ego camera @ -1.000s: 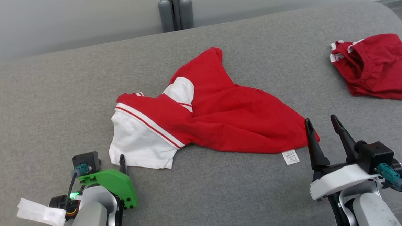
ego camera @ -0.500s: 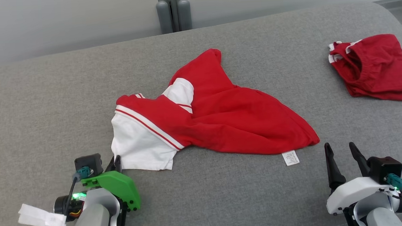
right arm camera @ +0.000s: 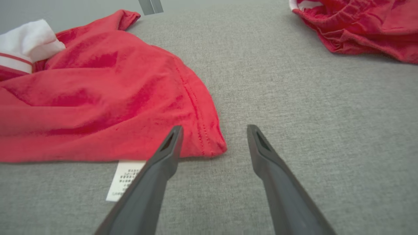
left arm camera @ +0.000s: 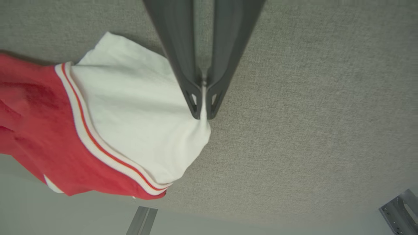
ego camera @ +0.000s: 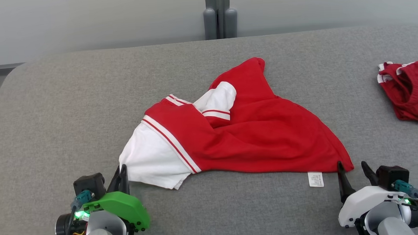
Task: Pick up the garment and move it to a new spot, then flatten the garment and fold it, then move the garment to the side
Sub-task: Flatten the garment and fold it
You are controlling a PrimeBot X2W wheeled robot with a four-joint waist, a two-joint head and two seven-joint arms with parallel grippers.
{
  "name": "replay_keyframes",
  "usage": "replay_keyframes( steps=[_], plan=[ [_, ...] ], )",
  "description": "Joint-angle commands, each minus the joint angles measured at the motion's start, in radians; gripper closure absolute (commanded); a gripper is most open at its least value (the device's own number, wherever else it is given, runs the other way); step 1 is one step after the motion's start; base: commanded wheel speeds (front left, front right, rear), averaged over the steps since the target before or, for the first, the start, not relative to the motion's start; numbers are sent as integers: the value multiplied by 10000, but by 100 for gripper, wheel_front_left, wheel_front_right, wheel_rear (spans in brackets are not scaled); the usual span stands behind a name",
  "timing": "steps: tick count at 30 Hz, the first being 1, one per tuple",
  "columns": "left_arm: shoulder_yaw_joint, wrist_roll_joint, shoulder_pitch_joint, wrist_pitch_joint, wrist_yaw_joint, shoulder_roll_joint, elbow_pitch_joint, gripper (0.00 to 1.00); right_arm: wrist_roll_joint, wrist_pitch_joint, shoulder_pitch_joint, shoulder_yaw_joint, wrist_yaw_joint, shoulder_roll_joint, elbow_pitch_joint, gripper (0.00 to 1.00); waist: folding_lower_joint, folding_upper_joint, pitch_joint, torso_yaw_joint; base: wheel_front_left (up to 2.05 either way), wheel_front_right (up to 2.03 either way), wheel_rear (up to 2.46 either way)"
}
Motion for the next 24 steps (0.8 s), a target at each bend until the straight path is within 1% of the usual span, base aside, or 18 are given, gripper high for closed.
replay_keyframes(
  steps=[1, 5, 6, 7, 8, 10, 12, 13, 16, 20, 22, 24],
  plan=[
    [-3, -85, 296, 163, 158, 97, -474, 100, -3, 94, -229, 69, -9, -38, 362, 0, 0, 0, -64, 186, 0, 0, 0],
    [-13, -135, 591, 367, 306, 135, -1129, 100, 165, 343, -468, 395, -10, -35, 999, 0, 0, 0, -68, 168, 0, 0, 0],
    [-5, -140, 646, 391, 338, 158, -1243, 100, 214, 408, -544, 489, -10, -36, 1116, 9, 0, 0, -69, 146, 0, 0, 0],
    [-2, -151, 707, 418, 356, 168, -1389, 100, 275, 497, -596, 619, -9, -36, 1269, 37, 0, 0, -72, 115, 0, 0, 0],
    [-5, -162, 746, 424, 388, 174, -1484, 100, 352, 556, -631, 727, -9, -32, 1369, 55, 0, 0, -74, 89, 0, 0, 0],
    [-3, -168, 801, 438, 416, 183, -1702, 100, 525, 537, -751, 917, -9, -21, 1498, 71, 0, 0, -77, 16, 0, 0, 0],
    [-9, -169, 824, 372, 394, 181, -1906, 100, 678, 419, -892, 1049, -9, -25, 1533, 84, 0, 0, -88, -59, 0, 0, 0],
    [0, -200, 814, 307, 385, 170, -2031, 100, 769, 313, -975, 1125, -9, -25, 1512, 100, 0, 0, -97, -103, 0, 0, 0],
    [17, -287, 746, 185, 332, 135, -2299, 100, 968, 42, -1126, 1216, -9, -42, 1327, 100, 0, 0, -160, -218, 0, 0, 0],
    [44, -458, 497, 67, 215, 79, -2810, 100, 1572, -188, -1260, 1489, -9, -30, 707, 100, 0, 0, -305, -373, 0, 0, 0],
    [133, -631, 314, -87, 127, 51, -3227, 100, 2430, -227, -1261, 1840, -9, -27, 60, 100, 0, 0, -405, -447, 0, 0, 0],
    [240, -948, 195, -172, 20, -8, -3693, 100, 2995, -164, -1114, 2067, -9, -147, -682, 100, 0, 0, -517, -533, 0, 0, 0]
  ],
)
